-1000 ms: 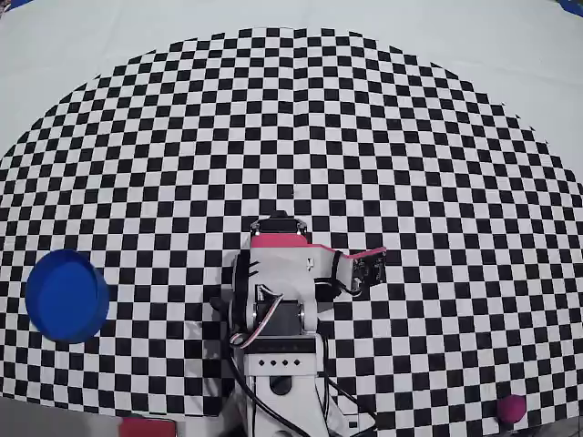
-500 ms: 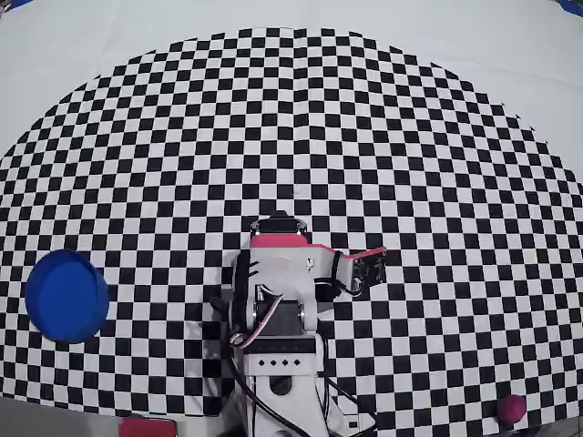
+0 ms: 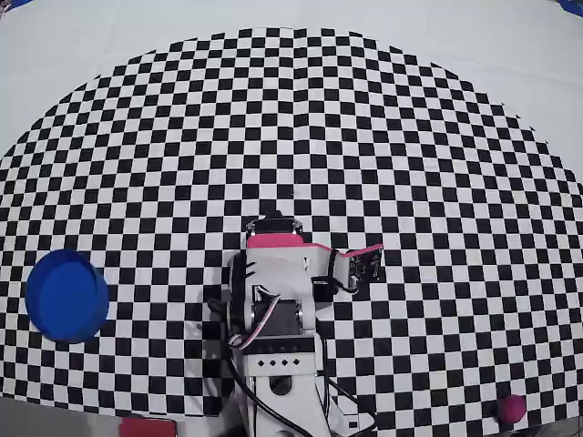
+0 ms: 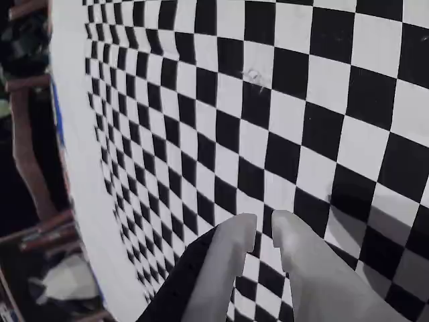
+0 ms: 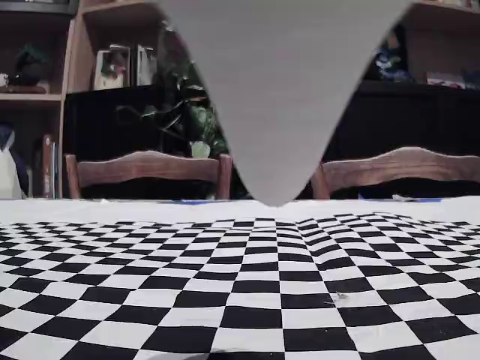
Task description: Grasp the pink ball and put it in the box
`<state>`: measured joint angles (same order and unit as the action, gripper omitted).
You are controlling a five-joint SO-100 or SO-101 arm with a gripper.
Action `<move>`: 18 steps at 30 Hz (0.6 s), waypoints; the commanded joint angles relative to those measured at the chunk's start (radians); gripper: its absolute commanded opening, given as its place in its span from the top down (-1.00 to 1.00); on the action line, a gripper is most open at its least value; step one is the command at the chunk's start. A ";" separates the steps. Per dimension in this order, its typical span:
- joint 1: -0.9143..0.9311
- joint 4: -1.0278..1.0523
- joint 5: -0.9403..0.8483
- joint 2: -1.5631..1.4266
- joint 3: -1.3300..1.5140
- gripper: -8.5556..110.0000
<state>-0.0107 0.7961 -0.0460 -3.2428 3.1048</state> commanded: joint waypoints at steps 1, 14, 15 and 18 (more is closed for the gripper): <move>-0.002 0.005 -0.003 -0.009 0.008 0.85; 0.018 -0.219 -0.043 0.009 0.006 0.72; 0.018 -0.252 -0.057 0.017 0.006 0.71; 0.018 -0.330 -0.120 0.038 0.006 0.66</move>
<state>0.0015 0.5308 -0.1150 -3.2244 3.1048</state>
